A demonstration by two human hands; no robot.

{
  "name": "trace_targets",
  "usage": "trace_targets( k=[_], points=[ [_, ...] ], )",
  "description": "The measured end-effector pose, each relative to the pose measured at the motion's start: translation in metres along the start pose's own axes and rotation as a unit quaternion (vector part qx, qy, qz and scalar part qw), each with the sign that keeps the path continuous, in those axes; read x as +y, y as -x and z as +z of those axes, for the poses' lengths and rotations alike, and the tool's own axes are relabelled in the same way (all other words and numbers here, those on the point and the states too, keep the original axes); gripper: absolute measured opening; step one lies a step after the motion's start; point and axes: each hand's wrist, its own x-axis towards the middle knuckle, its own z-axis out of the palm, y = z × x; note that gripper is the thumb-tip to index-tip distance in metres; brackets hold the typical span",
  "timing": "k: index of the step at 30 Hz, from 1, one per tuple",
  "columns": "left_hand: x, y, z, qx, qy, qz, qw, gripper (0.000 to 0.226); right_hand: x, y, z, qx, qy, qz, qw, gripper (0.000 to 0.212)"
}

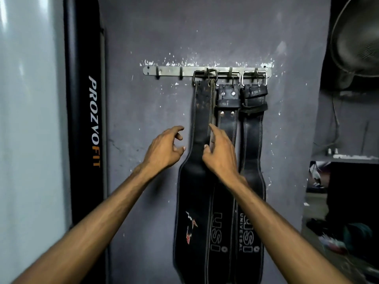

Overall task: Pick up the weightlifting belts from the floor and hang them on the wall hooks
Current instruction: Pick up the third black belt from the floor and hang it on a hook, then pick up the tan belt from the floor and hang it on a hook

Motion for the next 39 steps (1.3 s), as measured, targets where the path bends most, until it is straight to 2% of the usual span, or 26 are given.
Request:
trace_targets(
  k=[7,12,18,21,24,26,30,35,39],
  points=[
    [-0.019,0.119,0.023,-0.08,0.046,-0.039,0.995,0.061,0.031,0.098,0.004,-0.092,-0.014,0.069,0.993,0.064],
    [-0.039,0.222,0.059,-0.143,0.05,-0.119,0.981,0.061,0.075,0.185,0.01,-0.141,-0.021,0.126,0.982,0.054],
    [-0.046,0.379,0.119,-0.24,0.056,-0.229,0.942,0.057,0.145,0.337,0.036,-0.232,-0.039,0.217,0.947,0.044],
    [-0.047,0.465,0.151,-0.3,0.037,-0.291,0.908,0.056,0.179,0.435,0.051,-0.268,-0.055,0.277,0.921,0.039],
    [-0.049,0.558,0.183,-0.372,0.071,-0.382,0.843,0.045,0.202,0.54,0.062,-0.333,-0.056,0.355,0.872,0.039],
    [-0.057,0.624,0.206,-0.393,0.088,-0.426,0.81,0.049,0.217,0.613,0.071,-0.373,-0.059,0.383,0.843,0.038],
    [-0.076,0.743,0.243,-0.441,0.053,-0.436,0.783,0.052,0.239,0.746,0.087,-0.424,-0.041,0.452,0.784,0.034],
    [-0.103,0.905,0.3,-0.492,0.065,-0.478,0.724,0.042,0.261,0.916,0.119,-0.461,-0.014,0.508,0.727,0.031],
    [-0.117,1.027,0.348,-0.525,0.085,-0.514,0.672,0.05,0.272,1.043,0.149,-0.47,0.009,0.553,0.688,0.03]
  ],
)
